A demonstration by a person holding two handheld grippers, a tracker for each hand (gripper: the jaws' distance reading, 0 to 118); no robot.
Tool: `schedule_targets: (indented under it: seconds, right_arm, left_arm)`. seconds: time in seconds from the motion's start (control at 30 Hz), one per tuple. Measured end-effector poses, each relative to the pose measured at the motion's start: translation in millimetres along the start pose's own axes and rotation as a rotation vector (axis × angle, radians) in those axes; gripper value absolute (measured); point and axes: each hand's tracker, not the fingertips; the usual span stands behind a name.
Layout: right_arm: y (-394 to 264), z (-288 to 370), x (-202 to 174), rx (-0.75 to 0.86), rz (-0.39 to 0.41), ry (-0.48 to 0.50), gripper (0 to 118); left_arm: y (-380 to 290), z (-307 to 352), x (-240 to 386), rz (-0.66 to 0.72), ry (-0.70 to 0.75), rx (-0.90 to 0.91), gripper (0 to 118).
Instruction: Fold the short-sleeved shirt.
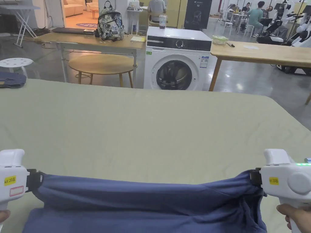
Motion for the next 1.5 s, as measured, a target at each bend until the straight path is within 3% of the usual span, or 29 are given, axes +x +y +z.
schedule_targets:
  seconds: [0.37, 0.73, 1.03, 1.07, 1.2, 1.27, 1.5]
  right_arm:
    - [-94.8, 50.2, -1.5, -0.125, 0.002, -0.002, 0]
    - [-159.5, 5.7, -1.7, -0.299, 0.012, -0.045, 0]
    - [-157.1, -9.8, -0.3, -0.315, 0.046, -0.083, 1]
    - [-153.6, -6.0, -0.6, -0.311, 0.050, -0.091, 6]
    - [-133.9, 15.9, -9.2, -0.200, 0.082, -0.193, 83]
    - [-121.2, 27.6, -17.7, -0.143, 0.099, -0.215, 83]
    - [-86.4, 41.7, -51.9, 0.201, 0.020, -0.164, 83]
  left_arm:
    - [-74.8, 41.2, -6.8, -0.021, -0.014, -0.064, 0]
    - [-134.9, 5.4, -10.8, -0.062, 0.048, -0.266, 0]
    - [-130.1, -3.3, -5.3, -0.064, 0.081, -0.277, 0]
    - [-128.2, 0.0, -5.1, -0.057, 0.077, -0.266, 0]
    - [-113.1, 15.4, 1.8, -0.053, 0.094, -0.130, 25]
    - [-101.9, 22.2, 6.6, -0.052, 0.076, -0.066, 44]
    - [-66.1, 40.5, 42.4, -0.066, 0.106, 0.229, 45]
